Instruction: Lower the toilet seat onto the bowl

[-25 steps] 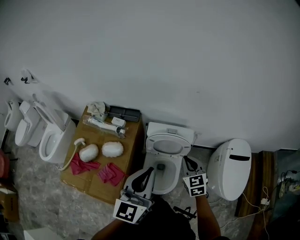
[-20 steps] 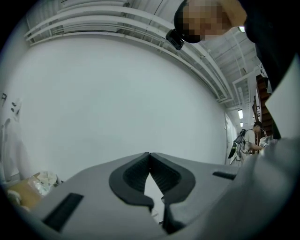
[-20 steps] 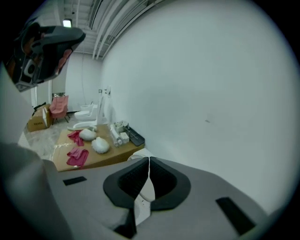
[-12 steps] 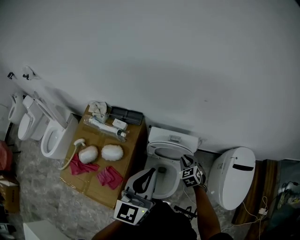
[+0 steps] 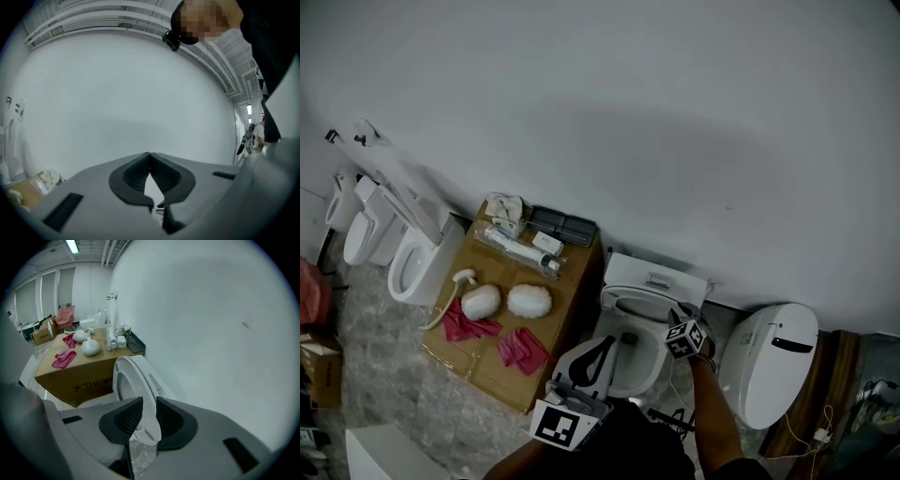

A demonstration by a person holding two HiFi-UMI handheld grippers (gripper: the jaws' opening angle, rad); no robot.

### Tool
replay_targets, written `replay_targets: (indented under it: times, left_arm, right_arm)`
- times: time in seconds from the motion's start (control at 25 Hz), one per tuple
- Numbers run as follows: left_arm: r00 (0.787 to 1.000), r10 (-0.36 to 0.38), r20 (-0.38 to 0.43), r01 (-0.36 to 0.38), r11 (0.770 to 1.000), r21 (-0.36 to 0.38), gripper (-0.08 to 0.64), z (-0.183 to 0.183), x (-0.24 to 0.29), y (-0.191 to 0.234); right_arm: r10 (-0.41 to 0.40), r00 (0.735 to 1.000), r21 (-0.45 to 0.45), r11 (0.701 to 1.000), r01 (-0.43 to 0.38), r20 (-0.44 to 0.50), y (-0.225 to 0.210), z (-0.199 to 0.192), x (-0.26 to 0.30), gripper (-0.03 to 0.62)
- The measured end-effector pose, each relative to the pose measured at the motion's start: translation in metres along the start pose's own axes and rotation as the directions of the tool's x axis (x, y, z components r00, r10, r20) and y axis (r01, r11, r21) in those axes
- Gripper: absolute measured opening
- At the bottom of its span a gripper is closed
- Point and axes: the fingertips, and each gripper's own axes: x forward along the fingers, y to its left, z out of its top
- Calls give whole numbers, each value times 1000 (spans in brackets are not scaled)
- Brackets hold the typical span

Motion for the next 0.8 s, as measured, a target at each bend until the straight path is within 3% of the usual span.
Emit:
replay_targets:
  times: [0.6, 0.8]
  left_arm:
    - [999, 21, -34, -21, 1000, -6, 9, -10, 10, 8]
    - [1000, 7, -24, -7, 1000, -11, 9, -13, 16, 10]
  right_arm:
    - [19, 998, -107, 994, -26, -68, -2, -11, 34, 104]
    - [20, 997, -148, 989, -31, -74, -3, -13, 36, 71]
